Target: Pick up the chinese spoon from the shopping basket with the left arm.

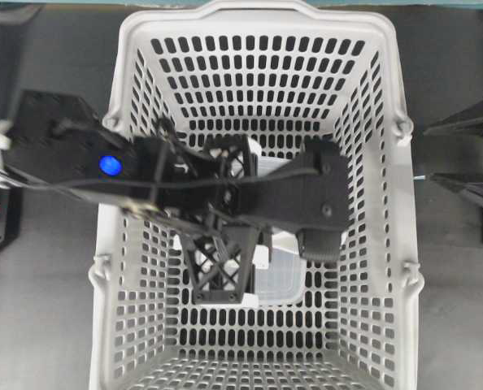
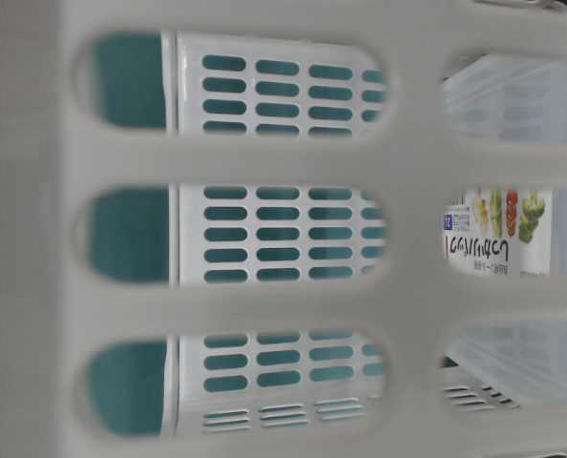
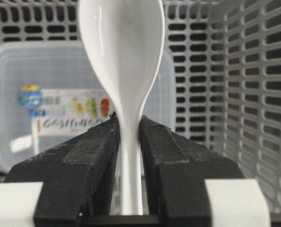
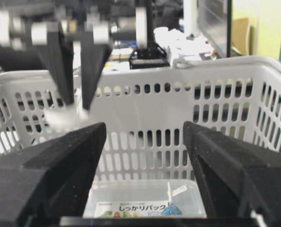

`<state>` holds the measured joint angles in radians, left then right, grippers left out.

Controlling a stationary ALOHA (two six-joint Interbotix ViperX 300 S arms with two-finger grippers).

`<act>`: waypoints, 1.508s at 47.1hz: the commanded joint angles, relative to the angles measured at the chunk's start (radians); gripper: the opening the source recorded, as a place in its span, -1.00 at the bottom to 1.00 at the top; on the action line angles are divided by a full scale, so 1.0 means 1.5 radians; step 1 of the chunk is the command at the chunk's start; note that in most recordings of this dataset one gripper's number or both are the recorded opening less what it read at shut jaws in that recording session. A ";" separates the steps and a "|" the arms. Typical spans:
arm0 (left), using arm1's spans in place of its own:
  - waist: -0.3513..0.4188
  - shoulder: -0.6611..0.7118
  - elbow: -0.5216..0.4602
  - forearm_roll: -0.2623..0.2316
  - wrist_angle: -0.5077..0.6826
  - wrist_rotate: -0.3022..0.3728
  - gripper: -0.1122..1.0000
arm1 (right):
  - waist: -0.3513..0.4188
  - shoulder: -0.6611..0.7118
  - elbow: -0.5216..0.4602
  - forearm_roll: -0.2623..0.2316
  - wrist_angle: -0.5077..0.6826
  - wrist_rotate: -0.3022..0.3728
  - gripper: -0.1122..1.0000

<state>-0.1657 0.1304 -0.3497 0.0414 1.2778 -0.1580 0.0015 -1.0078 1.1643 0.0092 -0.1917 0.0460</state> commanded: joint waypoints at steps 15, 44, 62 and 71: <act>-0.002 -0.003 -0.066 0.002 0.044 -0.003 -0.55 | -0.001 0.001 -0.004 0.003 -0.004 0.001 0.36; -0.007 0.003 -0.066 0.002 0.043 0.001 -0.55 | -0.002 -0.024 -0.003 0.003 0.000 0.001 0.36; -0.007 0.007 -0.065 0.002 0.043 0.001 -0.55 | -0.002 -0.029 -0.002 0.003 0.002 0.001 0.36; -0.008 0.008 -0.065 0.002 0.043 -0.001 -0.55 | -0.002 -0.029 -0.001 0.003 0.002 0.001 0.36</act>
<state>-0.1749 0.1549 -0.4234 0.0414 1.3468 -0.1595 0.0000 -1.0569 1.1689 0.0107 -0.1841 0.0460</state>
